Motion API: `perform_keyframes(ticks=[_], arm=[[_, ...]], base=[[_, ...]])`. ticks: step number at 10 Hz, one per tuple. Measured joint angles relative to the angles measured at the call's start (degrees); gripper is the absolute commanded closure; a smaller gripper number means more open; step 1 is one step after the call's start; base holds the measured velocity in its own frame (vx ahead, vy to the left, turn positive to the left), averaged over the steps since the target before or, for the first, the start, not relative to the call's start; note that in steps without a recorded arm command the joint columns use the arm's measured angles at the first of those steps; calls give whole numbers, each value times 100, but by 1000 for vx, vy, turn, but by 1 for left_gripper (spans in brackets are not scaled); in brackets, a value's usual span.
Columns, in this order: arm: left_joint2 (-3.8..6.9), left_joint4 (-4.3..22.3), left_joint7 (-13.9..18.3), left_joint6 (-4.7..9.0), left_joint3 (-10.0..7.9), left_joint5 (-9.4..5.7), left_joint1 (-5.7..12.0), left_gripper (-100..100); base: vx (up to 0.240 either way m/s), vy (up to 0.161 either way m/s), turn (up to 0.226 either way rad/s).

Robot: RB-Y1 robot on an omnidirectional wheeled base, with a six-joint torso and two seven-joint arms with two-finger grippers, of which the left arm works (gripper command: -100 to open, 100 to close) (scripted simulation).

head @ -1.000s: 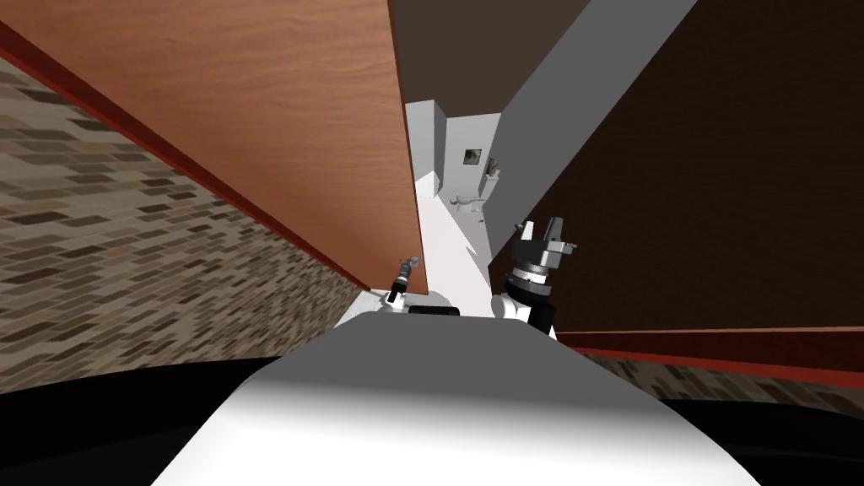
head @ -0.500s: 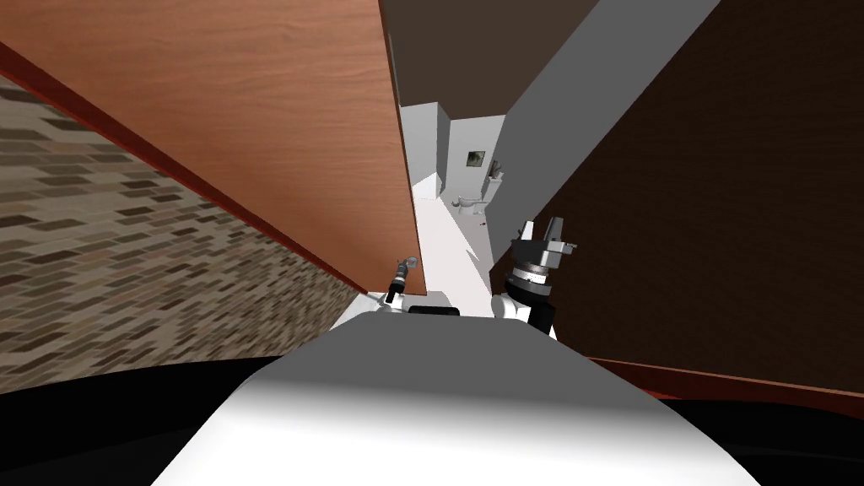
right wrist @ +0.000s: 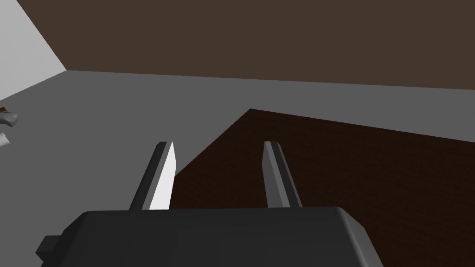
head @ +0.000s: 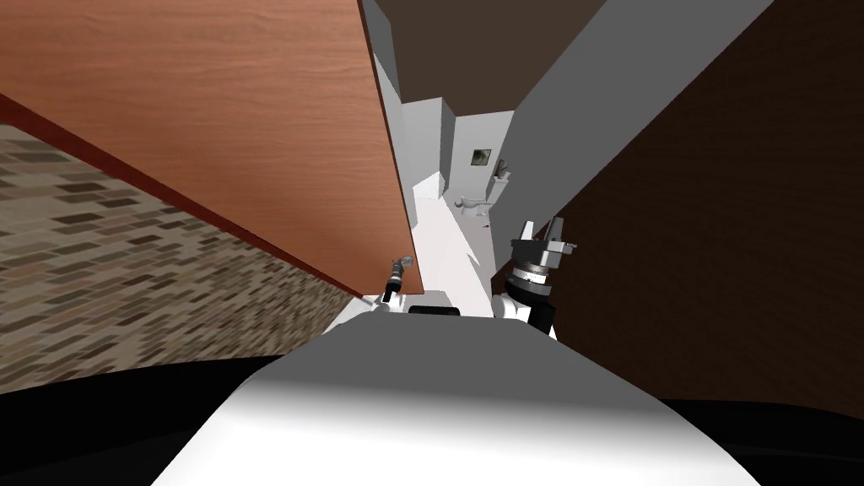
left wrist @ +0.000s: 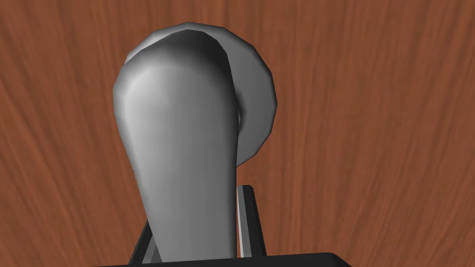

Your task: Push the door open

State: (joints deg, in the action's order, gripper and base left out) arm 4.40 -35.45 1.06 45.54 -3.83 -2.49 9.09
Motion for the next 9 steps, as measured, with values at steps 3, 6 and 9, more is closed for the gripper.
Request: perform_keyframes(ticks=[3,6,9], arm=[[-11,-56,-82,-25,-202,-101,-69,100],[-26,-38,-152,-32,-377,-189,-65,100],[-20,-144,-183,-79,-465,-235,-124,100]], base=[[168,-91,63],[174,-82,56],[124,-29,36]])
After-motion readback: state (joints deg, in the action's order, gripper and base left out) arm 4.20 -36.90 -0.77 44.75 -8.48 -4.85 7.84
